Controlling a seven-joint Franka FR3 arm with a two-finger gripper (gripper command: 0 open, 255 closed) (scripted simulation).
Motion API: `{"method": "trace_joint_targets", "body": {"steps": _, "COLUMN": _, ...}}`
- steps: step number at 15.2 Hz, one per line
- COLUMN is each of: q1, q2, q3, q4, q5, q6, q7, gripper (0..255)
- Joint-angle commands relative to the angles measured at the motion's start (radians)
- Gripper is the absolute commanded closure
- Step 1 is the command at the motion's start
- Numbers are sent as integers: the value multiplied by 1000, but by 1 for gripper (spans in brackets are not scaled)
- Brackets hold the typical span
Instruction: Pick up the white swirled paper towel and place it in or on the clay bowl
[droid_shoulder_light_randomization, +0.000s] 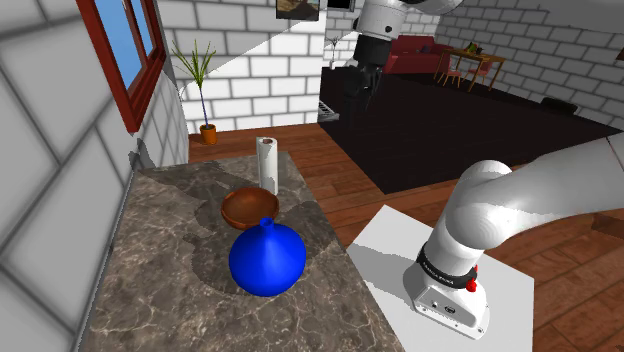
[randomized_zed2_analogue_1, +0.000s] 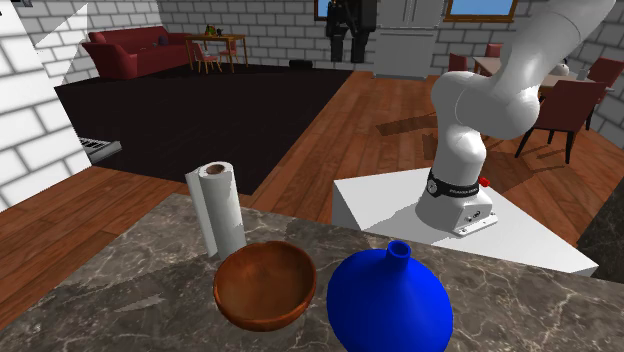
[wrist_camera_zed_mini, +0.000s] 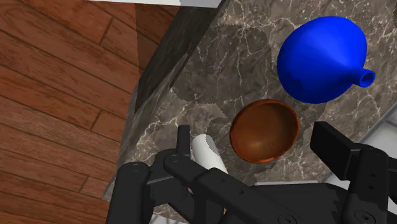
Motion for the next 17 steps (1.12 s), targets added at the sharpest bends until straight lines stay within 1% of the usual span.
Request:
{"method": "trace_joint_targets", "body": {"steps": 1, "q1": 0, "q2": 0, "q3": 0, "q4": 0, "q5": 0, "q6": 0, "q7": 0, "gripper": 0}}
{"method": "trace_joint_targets", "body": {"steps": 5, "q1": 15, "q2": 128, "q3": 11, "q4": 12, "q5": 13, "q6": 121, "q7": -8, "gripper": 0}}
{"method": "trace_joint_targets", "body": {"steps": 9, "q1": 30, "q2": 266, "q3": 20, "q4": 47, "q5": 25, "q6": 229, "q7": -17, "gripper": 0}}
{"method": "trace_joint_targets", "body": {"steps": 17, "q1": 56, "q2": 561, "q3": 36, "q4": 181, "q5": 48, "q6": 398, "q7": -34, "gripper": 0}}
